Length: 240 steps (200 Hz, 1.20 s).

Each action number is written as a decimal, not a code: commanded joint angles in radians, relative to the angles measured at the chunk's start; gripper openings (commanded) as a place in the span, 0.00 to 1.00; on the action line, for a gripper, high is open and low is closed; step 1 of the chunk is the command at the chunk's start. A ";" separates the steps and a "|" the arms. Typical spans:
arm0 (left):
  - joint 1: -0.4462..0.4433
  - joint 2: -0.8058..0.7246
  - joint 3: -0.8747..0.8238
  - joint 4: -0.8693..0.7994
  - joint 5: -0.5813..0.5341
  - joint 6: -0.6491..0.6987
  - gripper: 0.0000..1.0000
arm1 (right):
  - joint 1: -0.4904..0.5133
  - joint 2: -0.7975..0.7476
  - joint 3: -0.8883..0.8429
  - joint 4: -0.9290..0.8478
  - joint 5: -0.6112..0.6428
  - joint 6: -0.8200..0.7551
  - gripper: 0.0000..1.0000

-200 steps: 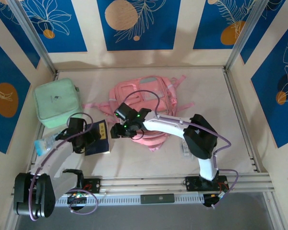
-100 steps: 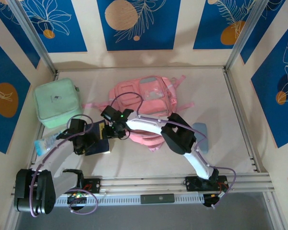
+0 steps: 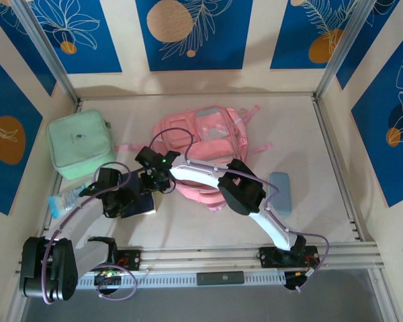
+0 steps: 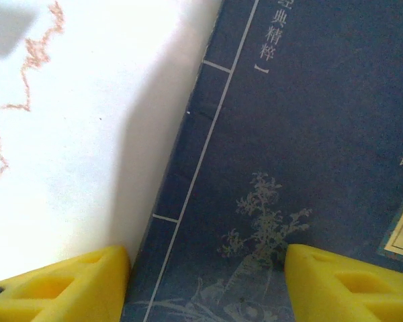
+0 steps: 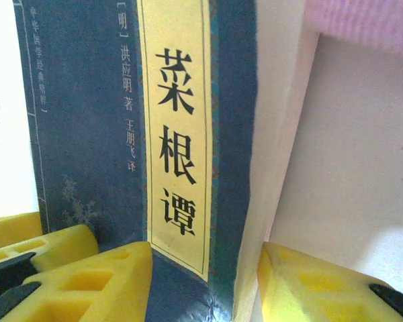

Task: Pack the student bag
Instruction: Pick up the book from the middle-left of the table.

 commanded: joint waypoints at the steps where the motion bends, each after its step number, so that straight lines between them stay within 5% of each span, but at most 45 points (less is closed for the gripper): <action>1: -0.004 -0.015 -0.030 -0.004 0.002 -0.007 0.63 | 0.013 -0.020 0.032 -0.015 -0.047 0.006 0.45; 61: -0.004 -0.014 -0.034 0.001 0.001 -0.009 0.62 | 0.021 -0.063 0.032 -0.014 -0.078 0.001 0.37; 196: -0.004 -0.031 -0.019 -0.018 0.000 -0.006 0.61 | 0.021 -0.091 0.024 0.017 -0.151 -0.007 0.00; 240: -0.004 -0.110 0.074 -0.156 -0.056 0.009 0.73 | 0.021 -0.191 -0.048 0.090 -0.183 0.006 0.00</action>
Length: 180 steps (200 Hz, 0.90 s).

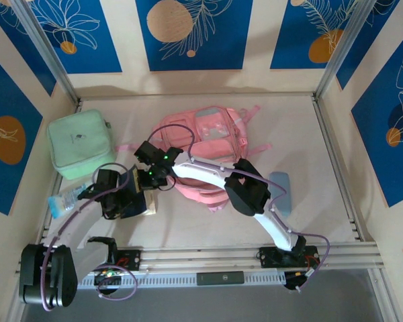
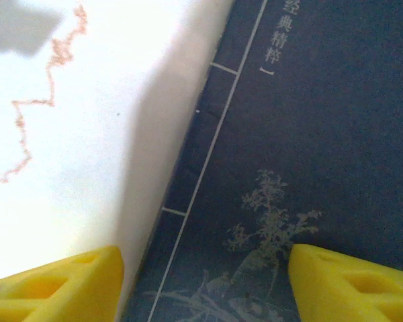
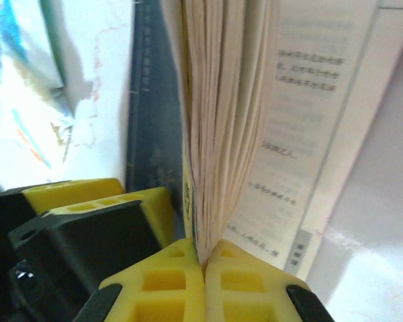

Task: Pack the student bag
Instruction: Pick up the book from the middle-left of the table.

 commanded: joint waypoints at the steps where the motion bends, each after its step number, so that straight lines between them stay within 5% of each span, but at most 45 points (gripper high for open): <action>1: -0.003 -0.054 0.080 -0.120 -0.036 0.011 0.73 | 0.016 -0.118 -0.047 0.071 -0.085 0.014 0.00; 76: -0.002 -0.209 0.447 -0.386 -0.044 0.088 0.86 | -0.018 -0.445 -0.250 0.187 -0.134 0.025 0.00; 137: -0.002 -0.211 0.629 -0.337 0.296 0.144 0.89 | -0.180 -0.769 -0.439 0.164 -0.208 -0.010 0.00; 180: -0.010 -0.214 0.525 -0.060 0.574 0.056 0.89 | -0.387 -0.914 -0.590 0.210 -0.455 -0.032 0.00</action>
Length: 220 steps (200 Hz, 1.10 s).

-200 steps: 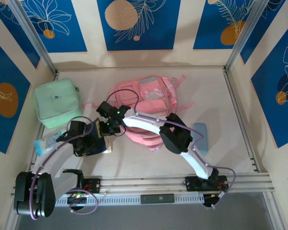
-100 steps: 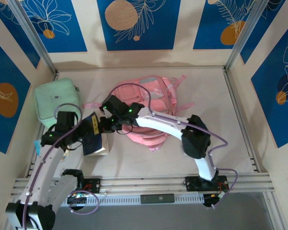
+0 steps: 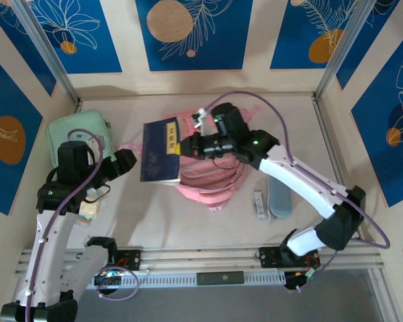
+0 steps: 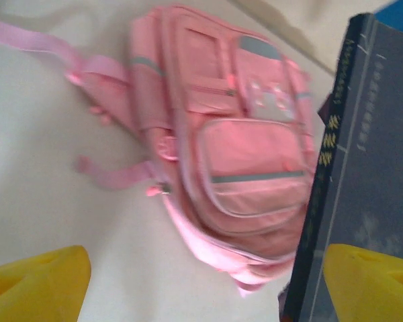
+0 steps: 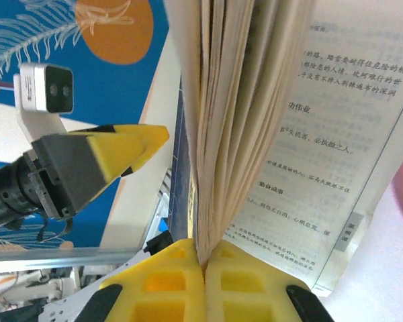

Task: Pack the student bag
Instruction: Pick up the book from the middle-left of the table.

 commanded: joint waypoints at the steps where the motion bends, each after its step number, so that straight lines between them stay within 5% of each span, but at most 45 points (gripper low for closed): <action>1: -0.011 -0.008 -0.058 0.184 0.212 -0.053 0.89 | -0.083 -0.060 -0.069 0.047 -0.205 -0.027 0.00; 42: -0.099 -0.006 -0.168 0.524 0.284 -0.229 0.83 | -0.190 -0.111 -0.118 0.048 -0.357 -0.094 0.00; 87: -0.282 0.070 -0.183 0.598 0.172 -0.233 0.74 | -0.252 -0.127 -0.180 0.128 -0.471 -0.053 0.00; 119: -0.361 0.095 -0.266 0.872 0.175 -0.348 0.55 | -0.267 -0.109 -0.200 0.167 -0.493 -0.048 0.00; 161: -0.453 0.156 -0.207 0.865 0.127 -0.322 0.36 | -0.283 -0.072 -0.222 0.175 -0.507 -0.060 0.00; 200: -0.473 0.170 -0.181 0.884 0.100 -0.323 0.07 | -0.316 -0.076 -0.247 0.150 -0.492 -0.087 0.00; 220: -0.476 0.181 -0.167 0.896 0.091 -0.330 0.00 | -0.328 -0.080 -0.252 0.109 -0.477 -0.111 0.29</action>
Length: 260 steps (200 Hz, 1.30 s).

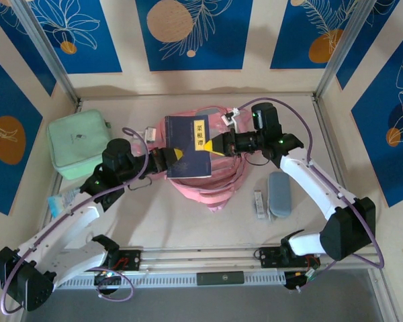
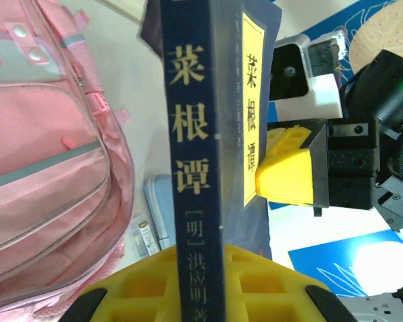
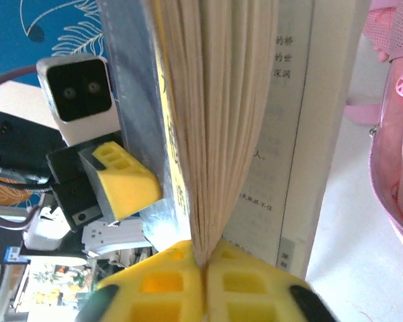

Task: Pack the student bag
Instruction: Pick up the book from the middle-left of the table.

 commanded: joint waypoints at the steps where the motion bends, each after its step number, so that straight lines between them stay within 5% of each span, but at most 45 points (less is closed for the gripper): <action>1: -0.010 0.010 0.052 0.073 -0.018 0.005 0.00 | -0.012 -0.006 -0.013 -0.035 -0.020 -0.042 0.30; 15: -0.009 0.016 0.060 0.107 -0.017 -0.011 0.00 | -0.028 -0.015 -0.038 -0.057 -0.002 -0.042 0.50; 37: -0.018 0.032 0.061 0.181 -0.028 -0.050 0.00 | -0.057 -0.025 -0.093 -0.053 -0.006 -0.016 0.65; 88: -0.073 0.132 0.086 0.316 -0.037 -0.094 0.00 | 0.005 0.017 -0.145 0.204 -0.163 0.166 0.74; 126: -0.072 0.127 0.106 0.223 -0.094 -0.030 0.00 | 0.003 -0.021 -0.215 0.431 -0.209 0.333 0.61; 178: -0.072 0.114 0.113 0.061 -0.174 0.048 0.00 | -0.012 -0.093 -0.181 0.256 -0.150 0.209 0.28; 231: -0.071 0.125 0.131 -0.003 -0.184 0.080 0.00 | -0.040 -0.092 -0.181 0.200 -0.149 0.176 0.17; 260: -0.073 0.137 0.127 -0.009 -0.190 0.069 0.00 | -0.046 -0.097 -0.179 0.187 -0.135 0.180 0.03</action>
